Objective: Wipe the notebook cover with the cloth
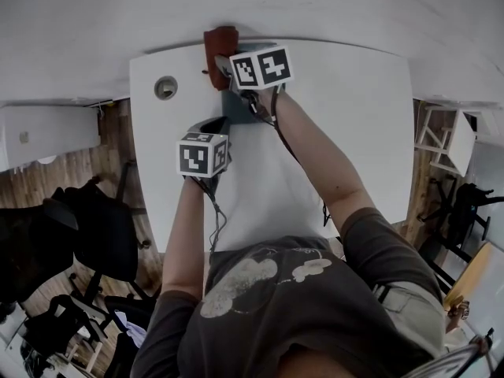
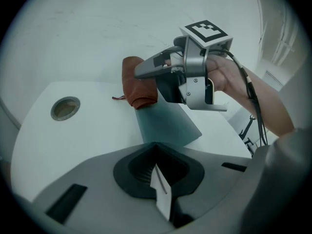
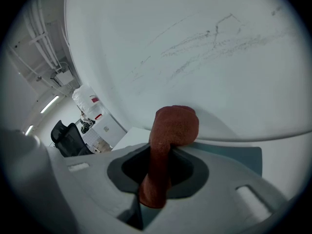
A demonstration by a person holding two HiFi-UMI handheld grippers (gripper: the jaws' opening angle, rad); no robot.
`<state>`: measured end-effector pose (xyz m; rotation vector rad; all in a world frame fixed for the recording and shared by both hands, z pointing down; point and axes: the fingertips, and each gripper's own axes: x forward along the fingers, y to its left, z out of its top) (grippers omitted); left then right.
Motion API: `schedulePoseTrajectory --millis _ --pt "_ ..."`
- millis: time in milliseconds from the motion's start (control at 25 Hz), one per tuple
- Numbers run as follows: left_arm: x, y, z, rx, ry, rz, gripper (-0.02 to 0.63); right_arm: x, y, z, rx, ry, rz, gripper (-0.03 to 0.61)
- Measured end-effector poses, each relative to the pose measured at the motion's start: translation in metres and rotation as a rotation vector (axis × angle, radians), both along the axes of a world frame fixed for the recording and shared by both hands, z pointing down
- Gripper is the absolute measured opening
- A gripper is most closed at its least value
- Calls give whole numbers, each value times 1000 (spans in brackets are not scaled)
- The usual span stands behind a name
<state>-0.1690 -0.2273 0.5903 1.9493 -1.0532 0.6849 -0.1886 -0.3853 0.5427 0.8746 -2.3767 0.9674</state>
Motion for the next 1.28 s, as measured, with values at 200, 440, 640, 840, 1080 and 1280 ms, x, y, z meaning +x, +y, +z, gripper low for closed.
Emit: schedulePoseTrajectory --millis 200,440,640,840,1080,1280 --pt "1 -2 0 -10 13 5 -6 4 -7 8 -8 12 6 78" --pt "1 -3 3 -14 -12 22 -6 15 -9 19 -9 54 14 78" --pt "1 -2 3 -20 -11 17 -6 27 -9 23 -18 65 35 78" --pt "-2 -2 2 -20 -4 7 -6 38 -9 25 -26 72 50 80" --pt "-1 -2 3 -21 -14 12 -6 57 -9 28 -34 79 75 80" --pt "2 -2 1 -23 -16 9 -6 78 -6 28 -35 83 91 80"
